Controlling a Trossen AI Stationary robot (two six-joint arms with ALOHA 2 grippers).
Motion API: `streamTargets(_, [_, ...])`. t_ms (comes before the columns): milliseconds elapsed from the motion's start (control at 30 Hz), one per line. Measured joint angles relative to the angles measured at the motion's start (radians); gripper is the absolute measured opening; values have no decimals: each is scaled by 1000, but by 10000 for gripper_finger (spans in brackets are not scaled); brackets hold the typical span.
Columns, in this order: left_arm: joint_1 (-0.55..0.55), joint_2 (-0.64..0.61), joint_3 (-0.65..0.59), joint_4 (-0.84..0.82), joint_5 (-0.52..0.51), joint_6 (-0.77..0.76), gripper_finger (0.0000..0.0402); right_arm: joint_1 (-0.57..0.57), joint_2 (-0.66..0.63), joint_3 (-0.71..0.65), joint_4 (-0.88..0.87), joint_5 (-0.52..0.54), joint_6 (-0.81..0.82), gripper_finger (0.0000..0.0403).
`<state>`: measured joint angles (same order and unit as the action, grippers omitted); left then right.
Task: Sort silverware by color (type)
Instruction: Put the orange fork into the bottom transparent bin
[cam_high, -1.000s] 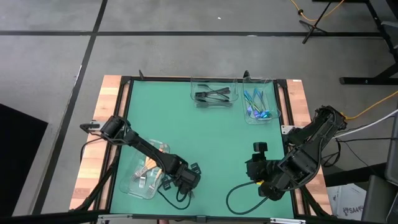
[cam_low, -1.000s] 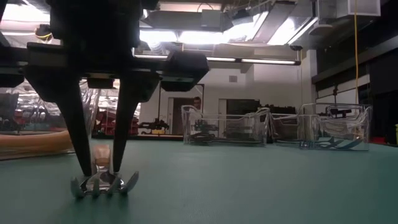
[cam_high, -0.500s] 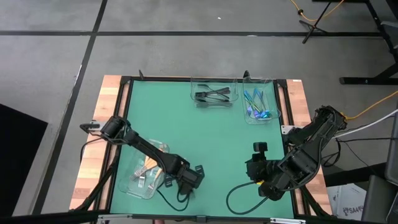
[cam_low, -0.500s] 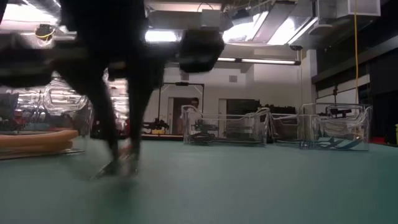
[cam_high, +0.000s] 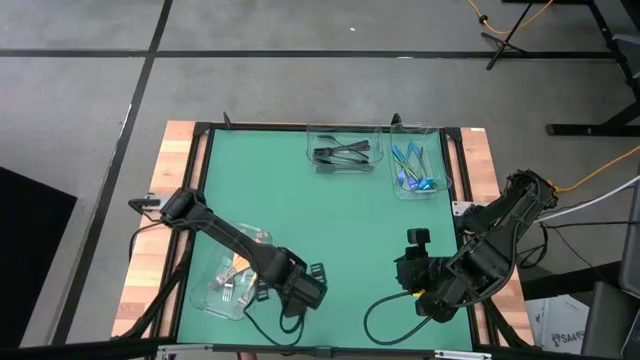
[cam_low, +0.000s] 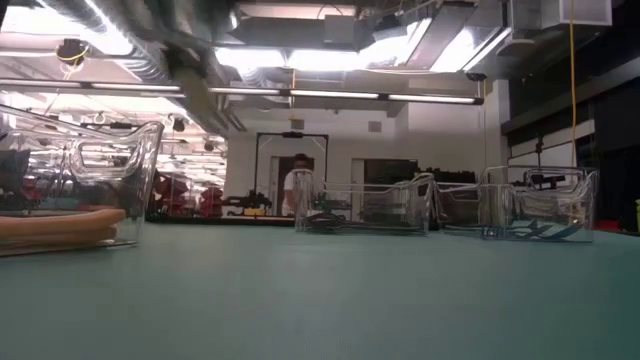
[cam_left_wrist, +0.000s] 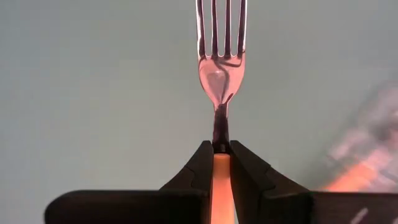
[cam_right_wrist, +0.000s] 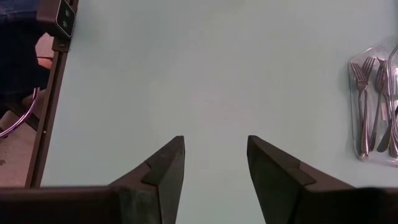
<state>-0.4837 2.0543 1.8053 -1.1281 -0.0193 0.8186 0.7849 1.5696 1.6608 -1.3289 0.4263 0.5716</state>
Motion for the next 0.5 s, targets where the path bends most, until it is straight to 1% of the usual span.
streamTargets(167, [-18, 0, 90, -260, 2, -48, 23, 0, 0, 0, 0, 0, 0, 167])
streamTargets(300, [-37, -1, 118, -419, 6, -52, 23, 0, 0, 0, 1, 9, 0, 167])
streamTargets(367, [-49, -1, 117, -452, 9, -58, 23, 0, 0, 0, 2, 15, 0, 167])
streamTargets(500, [-73, -12, 101, -441, 28, -112, 23, 0, 0, 0, 2, 16, 0, 167])
